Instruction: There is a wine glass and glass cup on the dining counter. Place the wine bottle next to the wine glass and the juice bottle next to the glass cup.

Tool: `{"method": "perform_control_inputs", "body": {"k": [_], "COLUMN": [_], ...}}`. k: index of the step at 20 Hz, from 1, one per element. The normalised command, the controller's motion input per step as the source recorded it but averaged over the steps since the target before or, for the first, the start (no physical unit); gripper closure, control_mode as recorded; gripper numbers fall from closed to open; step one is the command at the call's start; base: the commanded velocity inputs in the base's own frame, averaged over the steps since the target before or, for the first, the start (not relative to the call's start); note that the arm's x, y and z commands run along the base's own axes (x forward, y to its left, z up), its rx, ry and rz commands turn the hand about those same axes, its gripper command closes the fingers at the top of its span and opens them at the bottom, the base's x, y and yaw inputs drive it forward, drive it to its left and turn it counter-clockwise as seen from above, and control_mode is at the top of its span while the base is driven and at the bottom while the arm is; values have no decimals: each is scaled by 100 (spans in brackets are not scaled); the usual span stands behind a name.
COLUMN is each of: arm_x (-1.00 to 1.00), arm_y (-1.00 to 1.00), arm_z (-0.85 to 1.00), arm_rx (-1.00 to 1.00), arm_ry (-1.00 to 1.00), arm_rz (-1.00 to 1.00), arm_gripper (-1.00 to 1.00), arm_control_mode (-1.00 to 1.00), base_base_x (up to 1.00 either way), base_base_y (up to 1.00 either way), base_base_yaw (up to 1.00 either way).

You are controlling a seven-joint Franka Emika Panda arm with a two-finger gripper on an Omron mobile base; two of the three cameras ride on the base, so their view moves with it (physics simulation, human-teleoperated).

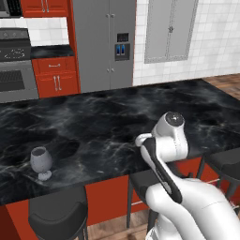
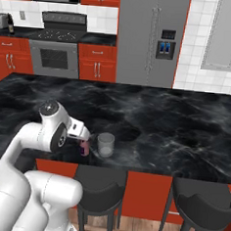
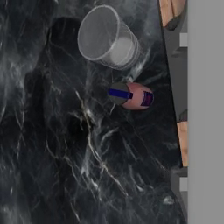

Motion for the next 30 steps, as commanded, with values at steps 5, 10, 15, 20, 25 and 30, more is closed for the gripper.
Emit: {"method": "perform_control_inputs", "body": {"k": [5,10,15,20,25,30], "arm_x": [-70,-61,-55,-62,-62,-12], "arm_y": [18,13,13,10,15,5], "arm_z": [10,22,38,21,1,0], "arm_rx": [1,5,6,4,0,-3], "arm_ry": [-2,-3,0,-3,-15,-3], "arm_rz": [0,0,0,0,0,1], "arm_gripper": [-100,-100,-100,-100,-100,-100], "arm_control_mode": [-100,-100,-100,-100,-100,-100], "base_base_x": [0,0,0,0,0,0], "base_base_y": [0,0,0,0,0,0], "base_base_yaw": [0,0,0,0,0,0]}}
